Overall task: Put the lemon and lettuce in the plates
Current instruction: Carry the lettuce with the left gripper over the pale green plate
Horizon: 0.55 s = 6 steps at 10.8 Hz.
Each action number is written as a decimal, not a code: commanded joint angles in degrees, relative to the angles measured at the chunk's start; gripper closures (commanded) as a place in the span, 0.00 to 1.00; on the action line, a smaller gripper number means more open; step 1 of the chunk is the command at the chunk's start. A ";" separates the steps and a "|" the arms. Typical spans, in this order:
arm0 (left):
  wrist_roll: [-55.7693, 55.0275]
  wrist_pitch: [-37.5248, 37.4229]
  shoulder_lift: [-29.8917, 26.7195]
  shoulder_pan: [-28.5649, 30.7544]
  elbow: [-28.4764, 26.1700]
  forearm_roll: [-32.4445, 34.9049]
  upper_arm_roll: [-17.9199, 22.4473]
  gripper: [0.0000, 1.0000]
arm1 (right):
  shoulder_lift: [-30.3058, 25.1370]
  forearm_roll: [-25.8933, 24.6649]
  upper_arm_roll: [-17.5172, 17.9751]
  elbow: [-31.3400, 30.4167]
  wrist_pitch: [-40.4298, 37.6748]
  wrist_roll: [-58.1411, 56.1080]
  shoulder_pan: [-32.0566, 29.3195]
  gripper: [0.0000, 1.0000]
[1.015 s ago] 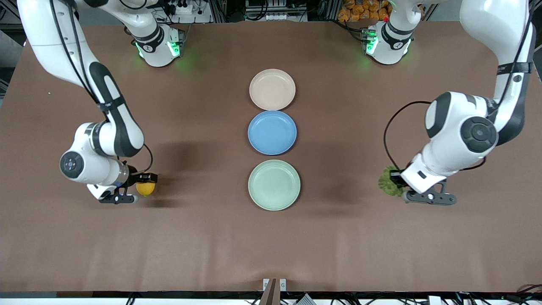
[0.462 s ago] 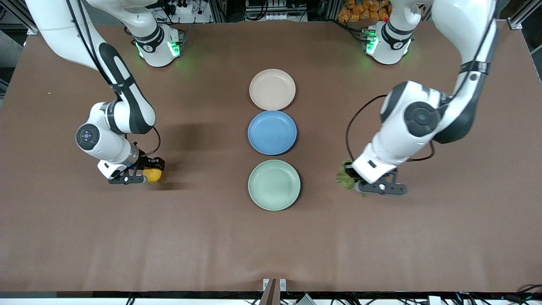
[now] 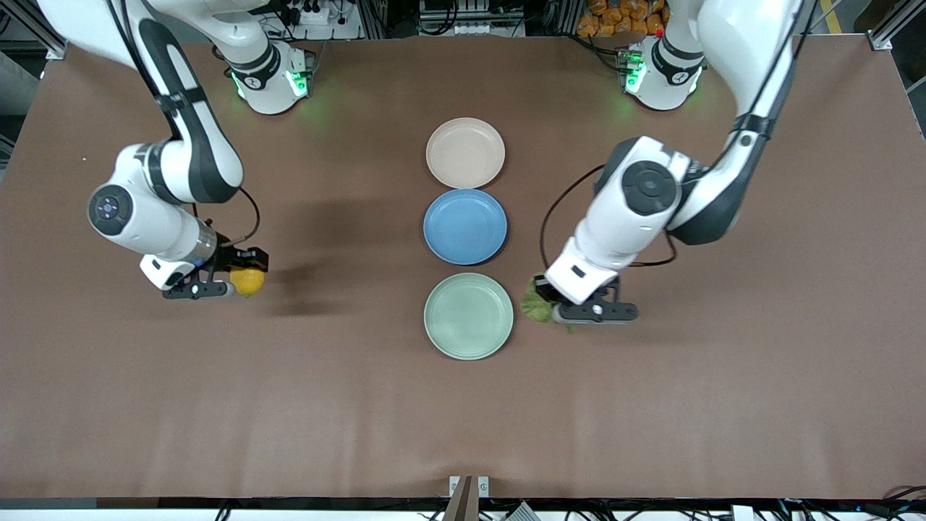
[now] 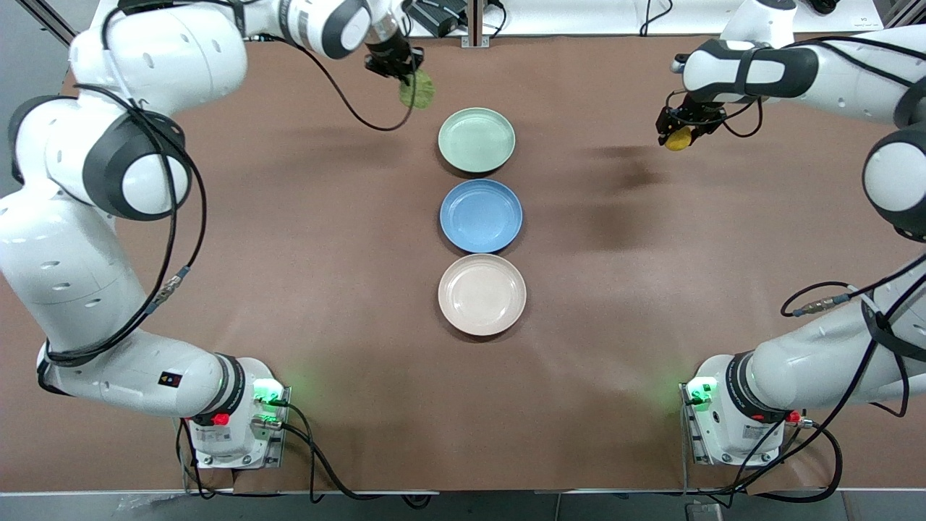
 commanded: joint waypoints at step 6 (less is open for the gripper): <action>-18.59 18.83 10.69 -10.24 1.57 0.59 0.78 1.00 | -9.03 1.28 0.29 -1.94 -12.14 2.04 4.35 1.00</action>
